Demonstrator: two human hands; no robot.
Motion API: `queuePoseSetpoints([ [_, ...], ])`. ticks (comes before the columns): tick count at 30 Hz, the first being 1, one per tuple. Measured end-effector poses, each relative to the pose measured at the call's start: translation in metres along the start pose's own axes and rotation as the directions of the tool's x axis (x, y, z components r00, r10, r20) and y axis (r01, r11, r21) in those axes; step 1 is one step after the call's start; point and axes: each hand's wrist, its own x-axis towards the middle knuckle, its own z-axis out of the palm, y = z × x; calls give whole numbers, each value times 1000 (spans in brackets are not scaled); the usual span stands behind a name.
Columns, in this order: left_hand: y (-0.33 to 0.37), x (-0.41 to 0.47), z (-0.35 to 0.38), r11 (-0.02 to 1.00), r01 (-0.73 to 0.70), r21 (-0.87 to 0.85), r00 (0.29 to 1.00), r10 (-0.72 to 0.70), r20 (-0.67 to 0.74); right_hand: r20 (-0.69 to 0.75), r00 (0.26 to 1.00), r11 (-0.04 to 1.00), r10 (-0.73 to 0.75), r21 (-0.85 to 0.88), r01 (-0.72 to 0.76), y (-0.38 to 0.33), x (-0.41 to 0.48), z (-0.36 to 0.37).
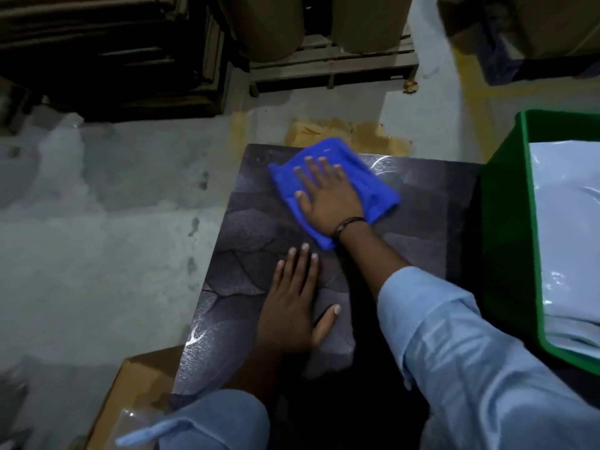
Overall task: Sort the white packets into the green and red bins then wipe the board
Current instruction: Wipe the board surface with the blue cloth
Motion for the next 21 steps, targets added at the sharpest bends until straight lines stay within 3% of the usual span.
queuePoseSetpoints([
  [3, 2, 1, -4, 1000, 7, 9, 1000, -7, 12, -74, 966, 968, 249, 17, -249, 44, -25, -7],
  [6, 4, 1, -5, 1000, 19, 11, 999, -19, 26, -116, 926, 933, 358, 12, -359, 49, -81, -7],
  [12, 0, 2, -3, 1000, -7, 2, 1000, 7, 8, -5, 958, 956, 285, -71, -285, -8, -209, 3],
  [15, -1, 2, -4, 1000, -14, 3, 1000, 14, 16, -16, 953, 951, 301, -65, -301, -6, -196, 0],
  [21, 1, 2, -4, 1000, 12, 0, 999, -12, 29, -65, 925, 926, 374, -25, -376, 26, -75, -3],
])
